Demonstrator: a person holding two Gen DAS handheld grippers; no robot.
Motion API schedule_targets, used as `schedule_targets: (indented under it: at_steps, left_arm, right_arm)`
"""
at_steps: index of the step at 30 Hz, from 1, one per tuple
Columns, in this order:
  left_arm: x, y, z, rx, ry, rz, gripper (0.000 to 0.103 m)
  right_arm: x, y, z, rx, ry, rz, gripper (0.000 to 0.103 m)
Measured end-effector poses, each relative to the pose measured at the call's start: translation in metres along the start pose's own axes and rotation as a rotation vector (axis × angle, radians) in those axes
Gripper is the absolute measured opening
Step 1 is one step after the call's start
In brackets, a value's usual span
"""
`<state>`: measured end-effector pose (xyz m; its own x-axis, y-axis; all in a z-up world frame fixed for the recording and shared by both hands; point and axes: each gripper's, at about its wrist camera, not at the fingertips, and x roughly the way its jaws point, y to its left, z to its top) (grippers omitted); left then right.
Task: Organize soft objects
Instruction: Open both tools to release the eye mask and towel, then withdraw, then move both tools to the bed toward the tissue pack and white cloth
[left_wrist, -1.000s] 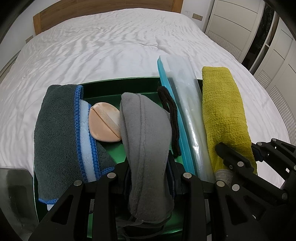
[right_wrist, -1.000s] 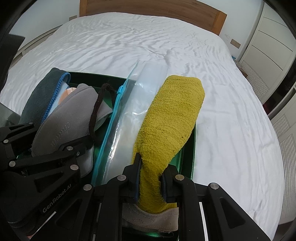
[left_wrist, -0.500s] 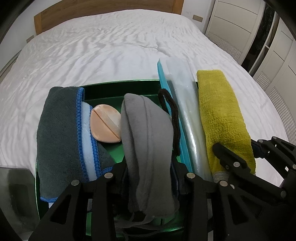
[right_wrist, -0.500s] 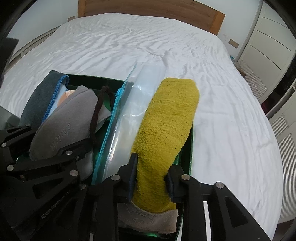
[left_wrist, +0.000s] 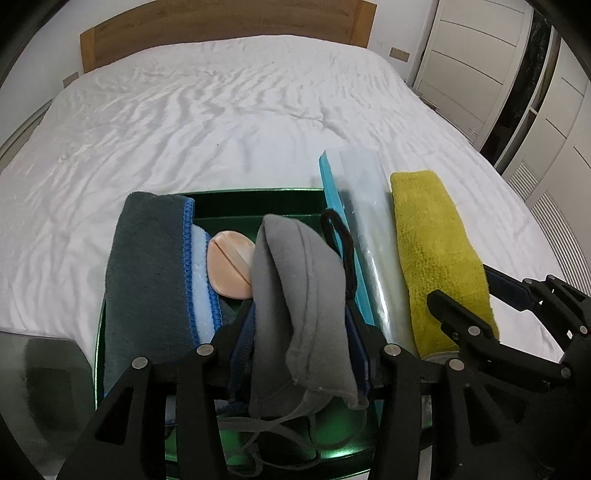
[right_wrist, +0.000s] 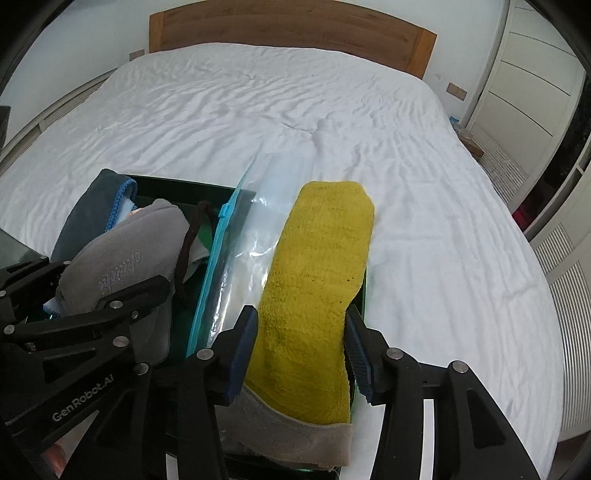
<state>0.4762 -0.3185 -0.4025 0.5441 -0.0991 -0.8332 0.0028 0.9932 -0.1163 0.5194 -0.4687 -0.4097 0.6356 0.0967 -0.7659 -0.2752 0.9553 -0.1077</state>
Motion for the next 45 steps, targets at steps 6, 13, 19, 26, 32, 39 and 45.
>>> schedule_targets:
  at_steps: [6,13,19,26,32,39,45]
  left_arm:
    - [-0.012,0.001,0.005,0.000,-0.034,0.006,0.042]
    - [-0.020,0.011,0.006,-0.023,-0.038,0.027,0.046]
    - [-0.033,0.019,0.005,-0.034,-0.059,0.043,0.046]
    - [-0.050,0.030,0.004,-0.055,-0.078,0.070,0.050]
    - [-0.069,0.029,-0.005,-0.044,-0.091,0.050,0.050]
    - [-0.097,0.025,-0.022,-0.040,-0.098,-0.006,0.054]
    - [-0.127,0.030,-0.039,-0.036,-0.102,-0.051,0.054]
  right_arm:
    - [-0.011,0.002,0.003,0.007,-0.019,-0.005,0.047]
    - [-0.023,0.006,0.005,0.020,-0.030,-0.032,0.062]
    - [-0.038,0.007,0.005,0.039,-0.054,-0.035,0.077]
    - [-0.058,0.015,0.003,0.052,-0.084,-0.019,0.084]
    - [-0.082,0.017,-0.012,0.078,-0.100,-0.017,0.086]
    - [-0.117,0.022,-0.039,0.089,-0.092,-0.043,0.087]
    - [-0.145,0.042,-0.058,0.106,-0.081,-0.072,0.087]
